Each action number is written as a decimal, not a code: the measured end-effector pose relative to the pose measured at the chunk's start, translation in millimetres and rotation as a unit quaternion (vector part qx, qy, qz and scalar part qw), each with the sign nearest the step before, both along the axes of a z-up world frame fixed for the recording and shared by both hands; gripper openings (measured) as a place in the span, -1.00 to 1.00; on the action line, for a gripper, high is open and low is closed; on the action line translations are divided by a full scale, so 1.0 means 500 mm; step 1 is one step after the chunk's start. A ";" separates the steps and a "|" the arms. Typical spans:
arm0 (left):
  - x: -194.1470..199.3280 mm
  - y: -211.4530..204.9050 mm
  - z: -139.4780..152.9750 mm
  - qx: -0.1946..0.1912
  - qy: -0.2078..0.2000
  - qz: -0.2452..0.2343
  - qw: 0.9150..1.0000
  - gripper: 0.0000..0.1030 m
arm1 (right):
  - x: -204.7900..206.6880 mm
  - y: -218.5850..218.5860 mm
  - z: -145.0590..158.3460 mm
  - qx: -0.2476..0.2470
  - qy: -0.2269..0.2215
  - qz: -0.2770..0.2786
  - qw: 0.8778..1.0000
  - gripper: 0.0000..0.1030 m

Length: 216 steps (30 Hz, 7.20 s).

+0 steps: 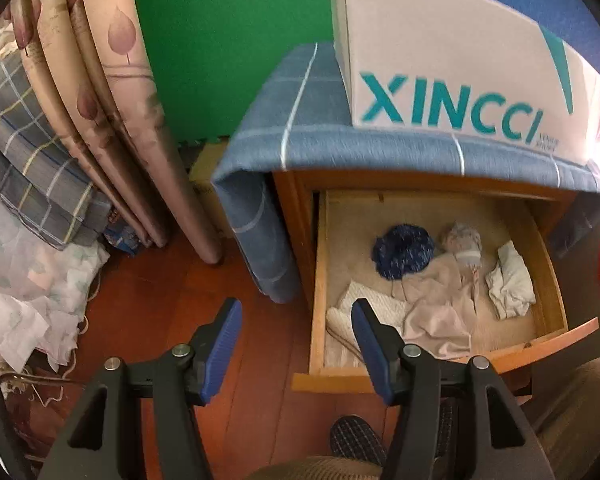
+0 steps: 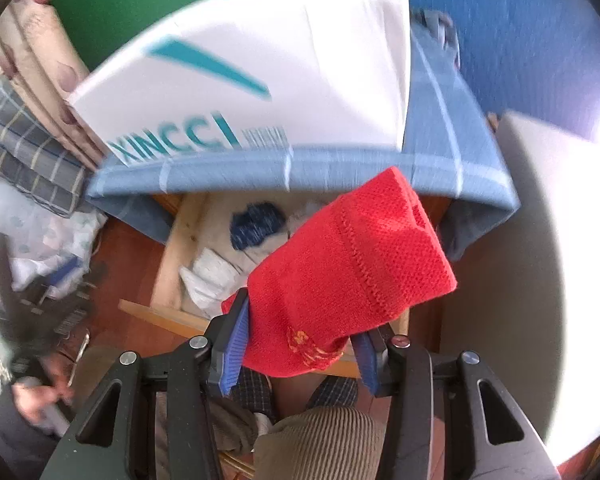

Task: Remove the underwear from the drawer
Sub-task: 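Carry the red cloth with the right tool over the box while the left tool withdraws to the drawer, then open the right tool to drop the red cloth into the box, then move the open right tool back down into the drawer, then close the right tool on the pale blue cloth in the drawer, then lift the pale blue cloth with the right tool out of the drawer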

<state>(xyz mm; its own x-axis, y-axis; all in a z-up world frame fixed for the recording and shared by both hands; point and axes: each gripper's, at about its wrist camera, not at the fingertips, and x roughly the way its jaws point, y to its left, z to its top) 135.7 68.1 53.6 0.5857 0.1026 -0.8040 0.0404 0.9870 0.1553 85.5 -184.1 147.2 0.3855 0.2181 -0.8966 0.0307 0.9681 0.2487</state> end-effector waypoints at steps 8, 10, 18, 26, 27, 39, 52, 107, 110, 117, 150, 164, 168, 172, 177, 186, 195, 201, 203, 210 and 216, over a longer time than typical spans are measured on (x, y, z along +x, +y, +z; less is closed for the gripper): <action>0.000 0.019 -0.037 -0.028 0.021 0.028 0.999 0.13 | 0.025 -0.025 0.197 -0.016 -0.082 0.005 0.996 -0.15; -0.001 0.020 -0.039 -0.028 0.019 0.031 0.999 0.13 | 0.046 -0.023 0.240 -0.028 -0.104 0.007 0.994 -0.15; -0.005 0.022 -0.044 -0.021 0.012 0.039 0.999 0.13 | 0.223 0.006 0.278 -0.084 -0.095 0.021 0.992 -0.15; -0.003 0.026 -0.047 -0.022 0.016 0.042 0.999 0.13 | 0.332 0.037 0.177 -0.142 -0.012 0.048 0.989 -0.14; -0.003 0.026 -0.047 -0.022 0.015 0.042 0.999 0.13 | 0.339 0.040 0.162 -0.148 -0.001 0.050 0.988 -0.14; 0.003 0.027 -0.052 -0.024 0.023 0.040 0.999 0.13 | 0.353 0.032 0.099 -0.146 0.020 0.040 0.988 0.29; 0.003 0.030 -0.054 -0.030 0.027 0.039 0.998 0.13 | 0.228 0.017 0.222 -0.104 -0.036 0.059 0.992 0.44; 0.018 0.035 -0.088 -0.054 0.070 0.043 0.995 0.13 | 0.219 0.073 -0.457 -0.194 0.203 0.229 0.932 0.50; 0.018 0.034 -0.090 -0.053 0.071 0.043 0.995 0.13 | 0.226 0.073 -0.471 -0.203 0.207 0.247 0.924 0.61; 0.019 0.034 -0.093 -0.054 0.074 0.044 0.995 0.13 | 0.227 0.073 -0.508 -0.228 0.209 0.270 0.912 0.64; 0.028 0.026 -0.106 -0.081 0.103 0.019 0.991 0.13 | 0.137 0.040 -0.401 -0.181 0.193 0.158 0.951 -0.19; 0.073 -0.014 -0.110 -0.093 0.163 -0.048 0.981 0.13 | 0.063 0.023 -0.306 -0.063 0.153 -0.024 0.986 -0.19; 0.106 -0.047 -0.122 -0.113 0.203 -0.068 0.970 0.15 | 0.056 0.024 -0.293 -0.067 0.149 -0.029 0.986 -0.19; 0.125 -0.080 -0.143 -0.103 0.227 -0.079 0.965 0.28 | 0.057 0.032 -0.294 -0.086 0.147 -0.026 0.985 -0.19; 0.141 -0.108 -0.183 -0.079 0.262 -0.086 0.958 0.29 | 0.055 0.023 -0.297 -0.082 0.154 -0.035 0.984 -0.19; 0.170 -0.142 -0.223 -0.071 0.305 -0.077 0.947 0.32 | 0.051 0.015 -0.297 -0.088 0.153 -0.044 0.983 -0.19; 0.175 -0.161 -0.262 -0.070 0.338 -0.061 0.937 0.32 | 0.051 0.010 -0.300 -0.082 0.159 -0.047 0.983 -0.19; 0.172 -0.169 -0.284 -0.058 0.356 -0.056 0.931 0.32 | 0.052 0.011 -0.300 -0.080 0.160 -0.045 0.983 -0.19; 0.174 -0.169 -0.292 -0.060 0.363 -0.049 0.929 0.32 | 0.052 0.011 -0.300 -0.080 0.160 -0.045 0.983 -0.19; 0.191 -0.168 -0.301 -0.076 0.372 -0.034 0.925 0.32 | 0.052 0.010 -0.303 -0.072 0.161 -0.045 0.983 -0.19; 0.205 -0.187 -0.330 -0.067 0.395 -0.045 0.915 0.46 | 0.052 0.010 -0.303 -0.071 0.162 -0.043 0.983 -0.19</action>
<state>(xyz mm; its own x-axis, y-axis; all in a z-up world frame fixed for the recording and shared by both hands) 238.0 -25.2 -111.1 -0.1831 -0.0482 -0.9819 0.1689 0.9824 -0.0797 111.7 -178.9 -4.2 0.0857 0.0615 -0.9944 0.1693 0.9827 0.0754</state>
